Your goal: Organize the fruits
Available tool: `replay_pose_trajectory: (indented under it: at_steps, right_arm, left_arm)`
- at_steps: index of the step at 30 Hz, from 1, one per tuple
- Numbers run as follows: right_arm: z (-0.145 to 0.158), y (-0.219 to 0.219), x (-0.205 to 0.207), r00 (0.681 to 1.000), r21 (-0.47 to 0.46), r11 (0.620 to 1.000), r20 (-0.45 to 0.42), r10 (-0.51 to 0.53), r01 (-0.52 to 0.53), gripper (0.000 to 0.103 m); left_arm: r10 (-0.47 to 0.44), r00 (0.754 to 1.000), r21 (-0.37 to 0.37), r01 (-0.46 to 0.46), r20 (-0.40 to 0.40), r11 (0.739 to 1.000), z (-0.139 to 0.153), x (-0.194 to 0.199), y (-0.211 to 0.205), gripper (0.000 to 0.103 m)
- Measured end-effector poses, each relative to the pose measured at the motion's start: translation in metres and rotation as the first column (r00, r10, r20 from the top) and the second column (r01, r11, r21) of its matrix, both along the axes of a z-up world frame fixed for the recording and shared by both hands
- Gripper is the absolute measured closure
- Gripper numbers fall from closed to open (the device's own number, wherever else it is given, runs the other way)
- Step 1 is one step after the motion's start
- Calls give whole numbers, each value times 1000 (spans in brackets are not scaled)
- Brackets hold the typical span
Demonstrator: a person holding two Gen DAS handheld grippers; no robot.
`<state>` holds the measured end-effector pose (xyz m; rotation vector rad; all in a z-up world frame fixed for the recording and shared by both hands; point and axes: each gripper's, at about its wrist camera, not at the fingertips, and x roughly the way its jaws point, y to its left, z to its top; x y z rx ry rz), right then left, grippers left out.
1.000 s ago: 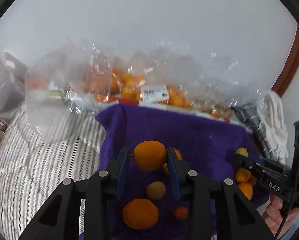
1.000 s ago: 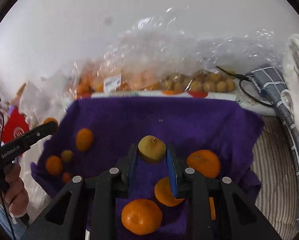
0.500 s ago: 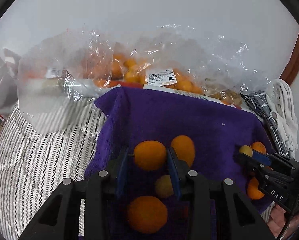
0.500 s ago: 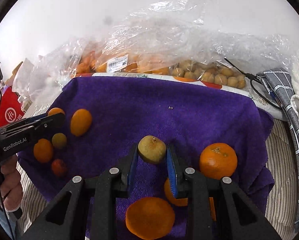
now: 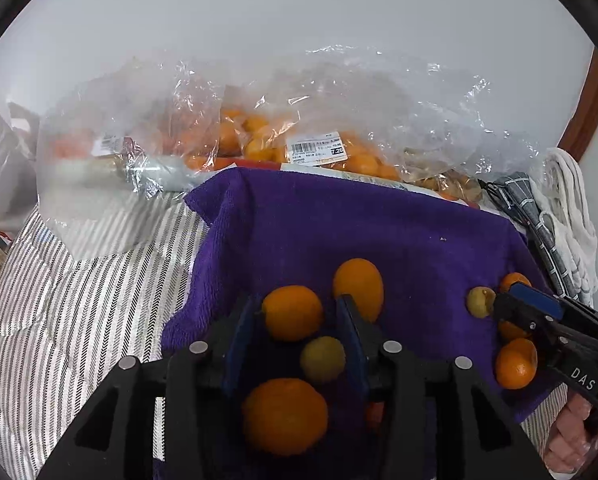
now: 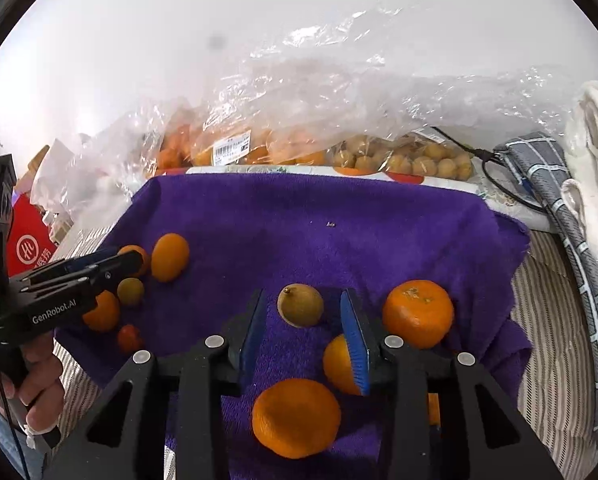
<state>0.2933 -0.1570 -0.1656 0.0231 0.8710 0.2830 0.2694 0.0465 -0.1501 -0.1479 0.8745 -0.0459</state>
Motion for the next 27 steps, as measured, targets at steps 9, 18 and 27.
replay_pose_trajectory:
  at_steps: [9, 18, 27]
  right_arm:
    - [20, -2, -16, 998, -37, 998, 54, -45, 47, 59]
    - [50, -3, -61, 992, -63, 992, 69, -107, 111, 59]
    - [92, -6, -142, 984, -137, 982, 140, -108, 127, 44]
  left_arm:
    - [-12, 994, 85, 3, 112, 996, 15, -20, -12, 57]
    - [-46, 984, 174, 16, 170, 985, 40, -46, -36, 57]
    - [-11, 982, 167, -21, 191, 986, 81, -137, -31, 46]
